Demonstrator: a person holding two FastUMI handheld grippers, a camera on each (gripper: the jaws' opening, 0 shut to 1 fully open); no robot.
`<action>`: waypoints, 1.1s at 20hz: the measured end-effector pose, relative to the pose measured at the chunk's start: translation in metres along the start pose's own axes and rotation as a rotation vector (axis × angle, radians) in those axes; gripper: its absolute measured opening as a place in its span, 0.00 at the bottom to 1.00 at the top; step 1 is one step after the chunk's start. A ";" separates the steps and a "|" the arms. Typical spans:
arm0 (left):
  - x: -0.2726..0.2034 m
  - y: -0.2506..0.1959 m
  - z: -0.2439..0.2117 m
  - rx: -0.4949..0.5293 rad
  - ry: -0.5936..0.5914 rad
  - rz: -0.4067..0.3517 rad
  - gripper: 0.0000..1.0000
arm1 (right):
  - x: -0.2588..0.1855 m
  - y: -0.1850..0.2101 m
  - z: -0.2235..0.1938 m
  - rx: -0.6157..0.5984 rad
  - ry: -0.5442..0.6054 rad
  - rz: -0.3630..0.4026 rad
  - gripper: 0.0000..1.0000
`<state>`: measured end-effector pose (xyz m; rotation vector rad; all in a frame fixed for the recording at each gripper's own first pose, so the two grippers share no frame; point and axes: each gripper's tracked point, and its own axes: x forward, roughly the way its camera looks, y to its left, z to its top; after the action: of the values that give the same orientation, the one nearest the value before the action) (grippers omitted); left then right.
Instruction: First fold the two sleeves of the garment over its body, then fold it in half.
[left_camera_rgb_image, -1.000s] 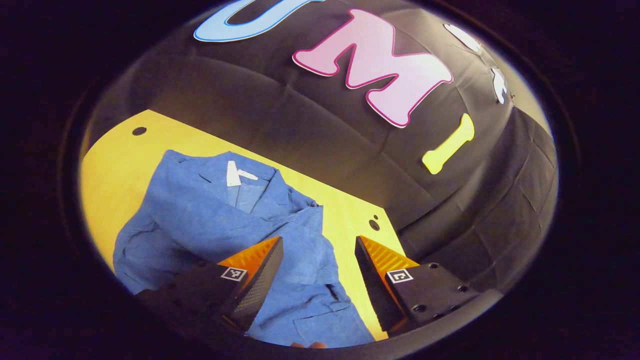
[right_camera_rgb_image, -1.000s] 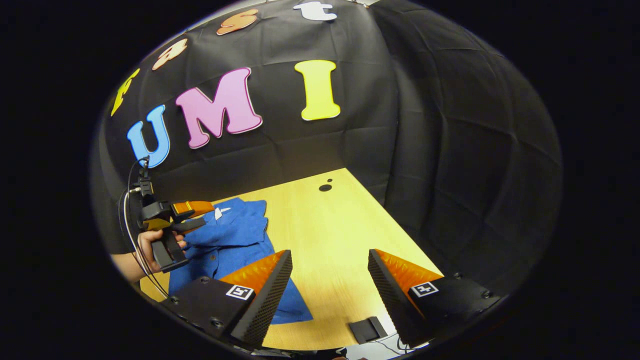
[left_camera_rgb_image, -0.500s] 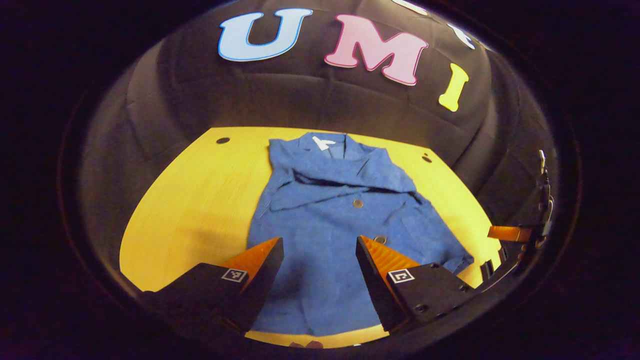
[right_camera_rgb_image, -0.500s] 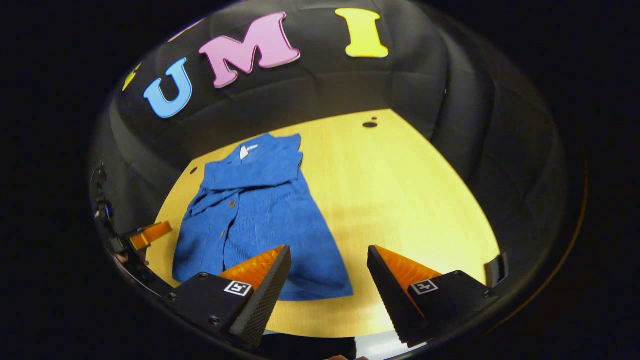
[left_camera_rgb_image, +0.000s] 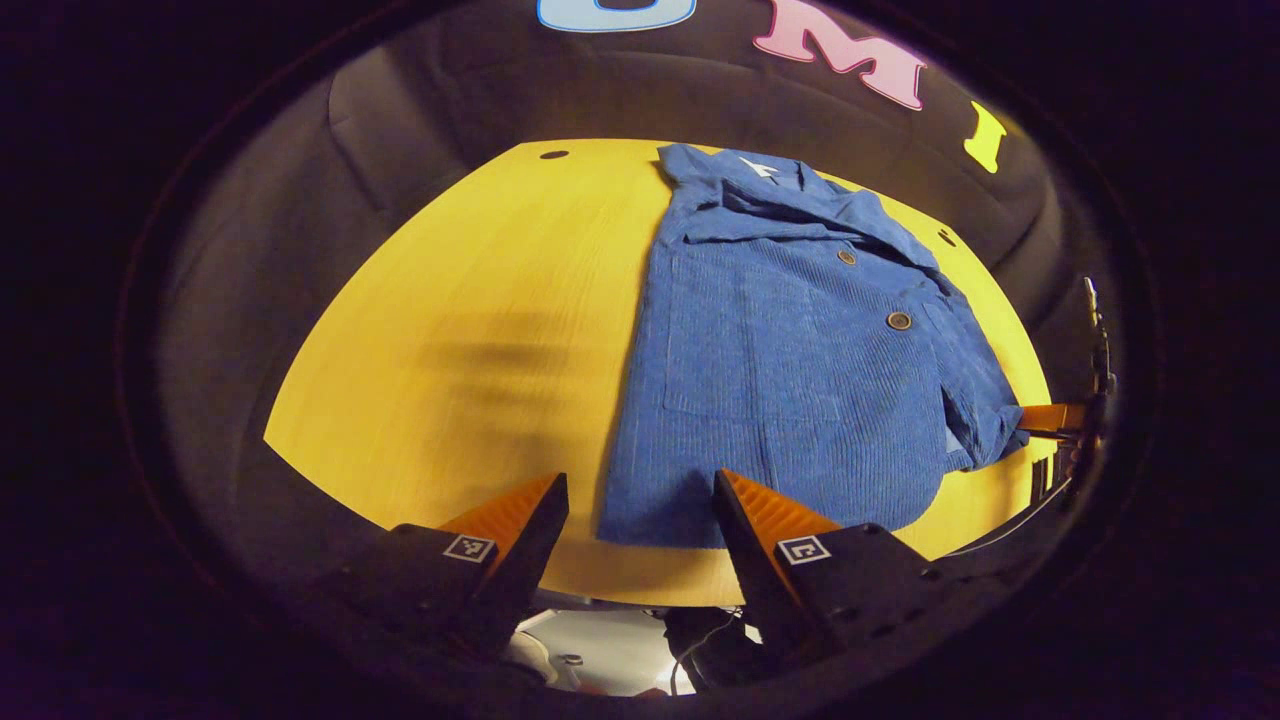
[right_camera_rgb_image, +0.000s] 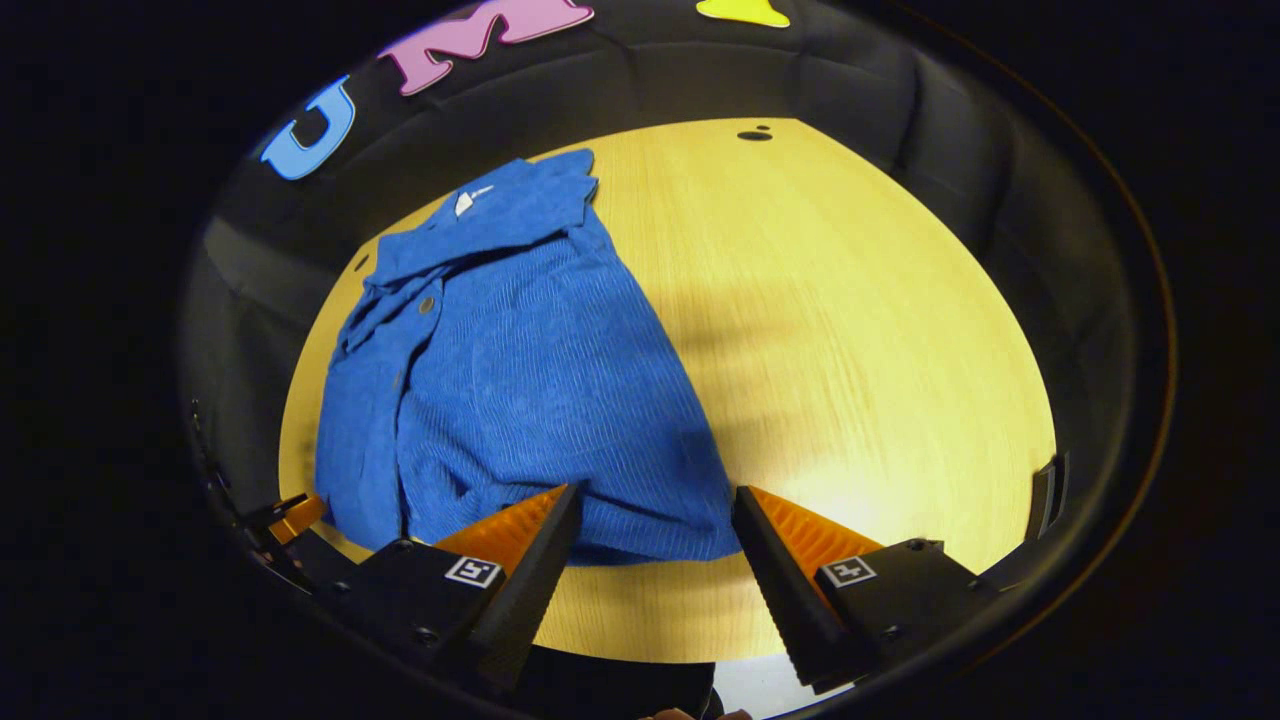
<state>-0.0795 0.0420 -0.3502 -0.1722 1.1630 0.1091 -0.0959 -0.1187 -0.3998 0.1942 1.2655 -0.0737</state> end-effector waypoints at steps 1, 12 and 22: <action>0.005 -0.002 -0.004 0.006 0.019 0.005 0.89 | 0.002 -0.002 0.002 -0.026 -0.012 -0.021 0.99; 0.011 -0.033 0.009 0.078 -0.017 -0.015 0.27 | 0.012 0.006 -0.002 -0.157 0.020 -0.116 0.74; 0.012 -0.043 0.007 -0.119 -0.041 -0.162 0.00 | 0.018 0.021 0.007 -0.124 0.005 -0.006 0.05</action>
<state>-0.0614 0.0008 -0.3549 -0.3668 1.0984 0.0382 -0.0810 -0.0988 -0.4127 0.0833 1.2709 0.0003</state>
